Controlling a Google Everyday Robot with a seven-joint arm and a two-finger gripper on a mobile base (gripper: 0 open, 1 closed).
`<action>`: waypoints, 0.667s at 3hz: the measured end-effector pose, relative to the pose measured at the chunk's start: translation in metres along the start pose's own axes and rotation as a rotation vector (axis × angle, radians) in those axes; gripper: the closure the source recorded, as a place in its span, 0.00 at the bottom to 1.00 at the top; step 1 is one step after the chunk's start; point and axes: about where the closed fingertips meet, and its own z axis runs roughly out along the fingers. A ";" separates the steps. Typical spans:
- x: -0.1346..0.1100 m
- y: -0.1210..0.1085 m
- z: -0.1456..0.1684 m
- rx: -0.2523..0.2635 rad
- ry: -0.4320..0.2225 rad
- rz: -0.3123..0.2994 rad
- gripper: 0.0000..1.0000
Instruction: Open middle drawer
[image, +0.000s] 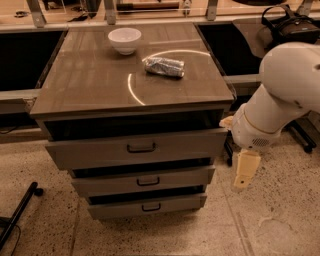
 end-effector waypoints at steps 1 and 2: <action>-0.006 0.006 0.057 -0.009 -0.049 -0.019 0.00; -0.006 0.006 0.057 -0.010 -0.050 -0.020 0.00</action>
Offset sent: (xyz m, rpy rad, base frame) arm 0.0008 0.0324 -0.0876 0.0730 0.0114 0.0340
